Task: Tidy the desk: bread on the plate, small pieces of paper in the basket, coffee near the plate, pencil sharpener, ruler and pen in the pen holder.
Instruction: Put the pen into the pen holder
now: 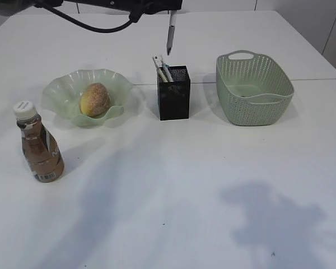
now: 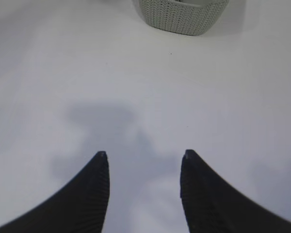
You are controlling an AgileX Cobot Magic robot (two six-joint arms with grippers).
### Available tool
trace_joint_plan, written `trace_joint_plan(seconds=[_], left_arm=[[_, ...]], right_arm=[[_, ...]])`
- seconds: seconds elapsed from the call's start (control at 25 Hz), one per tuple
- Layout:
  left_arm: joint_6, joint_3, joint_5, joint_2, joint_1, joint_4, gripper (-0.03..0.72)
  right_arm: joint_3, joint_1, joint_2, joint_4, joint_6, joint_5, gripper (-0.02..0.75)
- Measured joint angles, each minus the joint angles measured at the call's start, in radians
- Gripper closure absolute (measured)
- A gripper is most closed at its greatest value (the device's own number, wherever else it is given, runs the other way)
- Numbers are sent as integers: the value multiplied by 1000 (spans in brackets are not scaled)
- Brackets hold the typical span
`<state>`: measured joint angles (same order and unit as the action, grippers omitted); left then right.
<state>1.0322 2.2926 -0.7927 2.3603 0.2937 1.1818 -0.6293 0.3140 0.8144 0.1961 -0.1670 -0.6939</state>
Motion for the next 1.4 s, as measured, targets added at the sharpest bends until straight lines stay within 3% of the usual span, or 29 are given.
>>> trace_joint_plan(seconds=[0.68, 0.92, 1.24, 1.4], left_arm=[[36, 0, 66, 31, 0, 35, 591], [125, 0, 88, 37, 0, 40, 591], [312, 0, 26, 100, 0, 179, 591], [372, 0, 26, 109, 0, 198, 591]], right_arm=[[0, 0, 0, 0, 21, 0, 351], [0, 0, 0, 0, 21, 0, 351], [0, 0, 0, 0, 37, 0, 351], [0, 0, 0, 0, 41, 0, 351]])
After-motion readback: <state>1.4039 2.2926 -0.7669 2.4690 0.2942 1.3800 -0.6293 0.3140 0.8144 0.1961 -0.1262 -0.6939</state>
